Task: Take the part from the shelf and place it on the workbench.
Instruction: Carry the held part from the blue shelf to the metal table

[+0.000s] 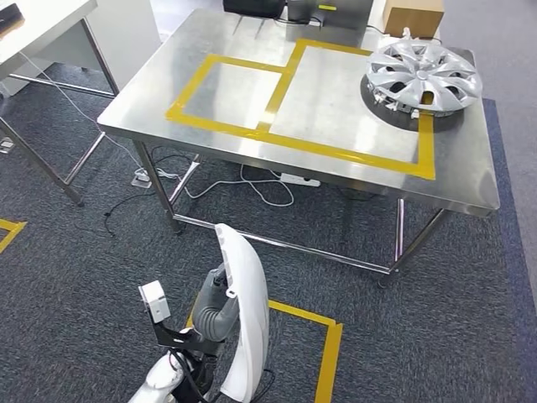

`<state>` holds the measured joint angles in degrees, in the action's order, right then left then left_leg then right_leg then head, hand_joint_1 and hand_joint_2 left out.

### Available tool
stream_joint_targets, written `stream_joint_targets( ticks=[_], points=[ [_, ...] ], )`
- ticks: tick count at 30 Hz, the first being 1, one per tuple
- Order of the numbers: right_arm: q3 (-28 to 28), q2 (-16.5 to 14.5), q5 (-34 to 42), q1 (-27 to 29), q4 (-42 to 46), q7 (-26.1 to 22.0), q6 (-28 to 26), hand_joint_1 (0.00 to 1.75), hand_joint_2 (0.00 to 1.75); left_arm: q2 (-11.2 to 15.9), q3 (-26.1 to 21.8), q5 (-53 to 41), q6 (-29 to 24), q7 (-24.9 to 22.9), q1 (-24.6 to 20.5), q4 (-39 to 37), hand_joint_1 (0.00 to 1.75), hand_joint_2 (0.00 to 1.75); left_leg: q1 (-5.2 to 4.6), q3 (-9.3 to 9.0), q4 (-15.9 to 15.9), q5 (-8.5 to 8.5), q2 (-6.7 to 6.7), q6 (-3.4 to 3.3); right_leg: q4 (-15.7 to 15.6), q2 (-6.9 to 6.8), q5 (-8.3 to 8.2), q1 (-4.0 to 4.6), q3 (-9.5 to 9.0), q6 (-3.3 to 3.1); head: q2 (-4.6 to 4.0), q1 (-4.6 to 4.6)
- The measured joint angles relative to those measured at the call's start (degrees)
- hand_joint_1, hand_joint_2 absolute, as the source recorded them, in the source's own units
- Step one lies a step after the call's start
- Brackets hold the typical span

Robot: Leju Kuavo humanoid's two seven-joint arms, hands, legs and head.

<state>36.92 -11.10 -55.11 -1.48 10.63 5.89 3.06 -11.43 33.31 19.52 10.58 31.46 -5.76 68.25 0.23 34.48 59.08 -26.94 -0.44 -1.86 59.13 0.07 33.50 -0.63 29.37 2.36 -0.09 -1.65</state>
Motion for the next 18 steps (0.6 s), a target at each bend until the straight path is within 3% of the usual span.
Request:
stream_joint_targets(
  ticks=[1,3,4,5,6,8,10,12,15,16,18],
  points=[
    [0.00,0.00,-0.03,-0.05,0.01,-0.01,0.00,0.00,0.00,-0.03,0.00,-0.01,0.01,0.02,0.01,0.01,1.75,1.75,0.14,-0.41,-0.23,-0.14,0.05,-0.29,2.64,-0.01,1.16,-0.03,1.37,0.24,0.00,-0.16],
    [0.01,0.00,-0.07,0.00,0.01,-0.07,0.01,0.00,0.00,-0.02,0.00,0.01,0.00,0.04,0.01,0.01,1.75,1.75,0.13,-0.94,-0.30,-0.68,0.13,-0.68,10.43,-0.02,3.71,-0.02,6.28,0.56,0.00,-0.42],
    [0.01,0.00,-0.05,0.04,0.01,-0.14,0.04,0.00,0.00,-0.02,-0.01,0.01,0.00,0.04,0.02,0.01,1.75,1.75,0.12,-1.27,-0.30,-1.03,0.12,-0.76,13.51,-0.02,4.06,-0.04,8.67,0.66,0.00,-0.46],
    [0.02,0.00,-0.05,0.04,0.01,-0.21,0.06,0.00,0.00,-0.01,-0.01,0.02,0.00,0.04,0.02,0.01,1.75,1.75,0.12,-1.73,-0.30,-1.44,0.08,-0.76,14.65,-0.03,3.19,-0.04,10.17,0.71,0.00,-0.51],
    [0.02,0.00,-0.05,0.02,0.01,-0.28,0.08,0.00,0.00,-0.01,-0.01,0.02,0.00,0.04,0.02,0.01,1.75,1.75,0.12,-2.32,-0.30,-1.89,0.02,-0.72,13.57,-0.03,1.17,-0.04,10.56,0.69,0.00,-0.55],
    [0.02,0.01,-0.09,-0.02,0.01,-0.22,0.09,0.00,0.00,0.00,0.00,0.01,0.00,0.04,0.02,0.01,1.75,1.75,0.13,-3.63,-0.32,-2.91,-0.05,-0.50,6.79,-0.07,-4.28,-0.02,8.65,0.44,0.00,-0.58],
    [0.03,0.01,-0.12,0.10,-0.02,-0.10,0.09,0.00,0.00,0.01,0.00,-0.02,0.00,0.04,0.00,0.00,1.75,1.75,-0.03,-4.32,-0.30,-3.78,-0.15,0.05,1.37,-0.11,-6.63,0.18,6.21,-0.05,0.00,-0.51],
    [0.05,0.02,-0.16,0.19,-0.03,0.01,0.08,0.00,0.00,0.01,0.00,-0.08,0.01,0.04,-0.01,-0.01,1.75,1.75,-0.14,-4.52,-0.49,-4.17,-0.15,0.68,0.06,-0.06,-6.11,0.42,5.31,-0.64,0.00,-0.34],
    [0.07,0.01,-0.21,0.24,-0.02,0.05,0.08,0.00,0.00,0.01,0.00,-0.22,0.04,0.07,-0.06,0.08,1.75,1.75,-0.09,-4.57,0.61,-5.17,0.00,1.59,-0.73,-0.01,-5.69,0.09,4.38,-1.65,0.00,-0.09],
    [0.08,0.00,-0.23,0.21,-0.01,0.05,0.10,0.00,0.00,0.02,0.00,-0.25,0.05,0.09,-0.09,0.10,1.75,1.75,-0.04,-3.48,2.97,-6.16,0.02,1.87,-0.95,-0.07,-5.48,-0.05,3.86,-2.03,0.00,0.02],
    [0.10,0.00,-0.25,0.19,-0.01,0.05,0.14,0.00,0.00,0.06,0.00,-0.25,0.07,0.10,-0.11,0.10,1.75,1.75,0.15,0.87,10.51,-8.59,0.05,2.27,-1.05,-0.18,-4.81,-0.07,3.04,-2.52,0.00,0.12]
  ],
)
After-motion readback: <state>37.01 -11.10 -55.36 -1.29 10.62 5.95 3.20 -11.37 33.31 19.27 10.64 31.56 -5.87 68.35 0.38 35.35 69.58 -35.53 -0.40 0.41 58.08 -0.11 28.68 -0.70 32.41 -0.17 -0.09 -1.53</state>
